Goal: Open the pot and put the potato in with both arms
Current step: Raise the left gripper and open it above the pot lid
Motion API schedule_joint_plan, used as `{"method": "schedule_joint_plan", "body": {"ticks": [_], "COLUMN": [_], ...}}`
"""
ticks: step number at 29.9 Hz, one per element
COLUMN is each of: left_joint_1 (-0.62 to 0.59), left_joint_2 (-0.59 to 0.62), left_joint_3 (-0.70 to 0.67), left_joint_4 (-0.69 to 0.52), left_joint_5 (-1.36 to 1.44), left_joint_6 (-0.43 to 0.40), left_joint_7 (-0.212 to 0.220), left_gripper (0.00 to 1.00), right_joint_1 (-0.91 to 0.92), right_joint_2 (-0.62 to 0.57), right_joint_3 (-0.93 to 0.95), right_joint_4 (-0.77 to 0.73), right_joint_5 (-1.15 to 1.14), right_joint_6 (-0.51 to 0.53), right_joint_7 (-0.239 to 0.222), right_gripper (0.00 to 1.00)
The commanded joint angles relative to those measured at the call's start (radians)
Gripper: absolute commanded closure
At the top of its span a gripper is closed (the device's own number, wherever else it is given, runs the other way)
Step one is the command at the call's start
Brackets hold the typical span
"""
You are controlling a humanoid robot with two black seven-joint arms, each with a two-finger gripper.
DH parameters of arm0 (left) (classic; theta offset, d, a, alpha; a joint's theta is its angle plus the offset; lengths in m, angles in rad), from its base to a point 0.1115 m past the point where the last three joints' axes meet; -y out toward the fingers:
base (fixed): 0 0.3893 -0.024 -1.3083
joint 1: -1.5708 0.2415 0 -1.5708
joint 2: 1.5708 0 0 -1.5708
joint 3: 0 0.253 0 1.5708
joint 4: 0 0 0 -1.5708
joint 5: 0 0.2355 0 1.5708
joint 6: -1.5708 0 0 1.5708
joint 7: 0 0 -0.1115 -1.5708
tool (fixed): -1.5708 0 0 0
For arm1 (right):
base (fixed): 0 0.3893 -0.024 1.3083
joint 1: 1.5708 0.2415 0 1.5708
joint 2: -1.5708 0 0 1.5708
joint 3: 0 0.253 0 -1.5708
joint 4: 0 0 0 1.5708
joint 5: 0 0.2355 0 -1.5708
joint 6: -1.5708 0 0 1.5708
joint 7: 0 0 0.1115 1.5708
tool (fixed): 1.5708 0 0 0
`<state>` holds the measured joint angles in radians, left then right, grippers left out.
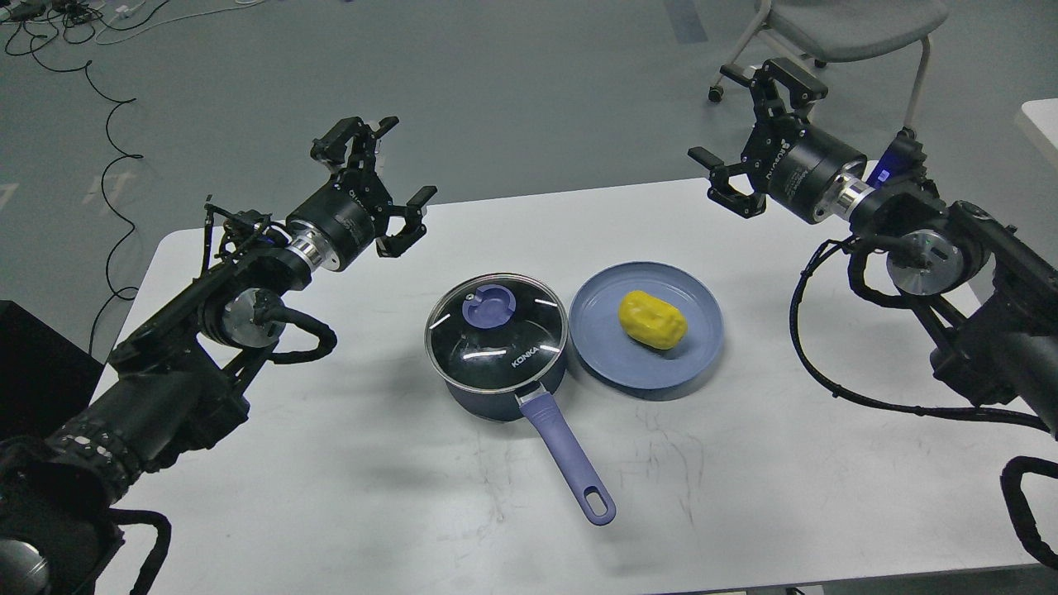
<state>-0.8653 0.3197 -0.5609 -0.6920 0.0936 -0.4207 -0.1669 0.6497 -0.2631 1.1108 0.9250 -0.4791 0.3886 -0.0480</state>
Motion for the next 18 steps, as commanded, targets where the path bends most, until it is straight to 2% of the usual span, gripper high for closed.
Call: {"method": "schedule_joint_plan", "body": {"ticks": [1, 18], "left_joint_1": [0.003, 0.043], "left_joint_2": [0.004, 0.016], "left_joint_3": [-0.004, -0.036], "left_joint_4": [0.000, 0.005], "left_joint_5": [0.002, -0.061], "left_joint_6": [-0.004, -0.004], "left_joint_7": [-0.002, -0.003], "left_gripper": [0.02, 0.02], "right_joint_1": [-0.004, -0.012], "right_joint_2": [0.002, 0.013], "right_joint_3": [0.001, -0.005], "right_joint_4": [0.002, 0.006], "right_joint_5": [0.002, 0.002], "right_joint_6": [-0.008, -0.004], "right_joint_7": [-0.013, -0.010], "right_gripper": [0.00, 0.00]}}
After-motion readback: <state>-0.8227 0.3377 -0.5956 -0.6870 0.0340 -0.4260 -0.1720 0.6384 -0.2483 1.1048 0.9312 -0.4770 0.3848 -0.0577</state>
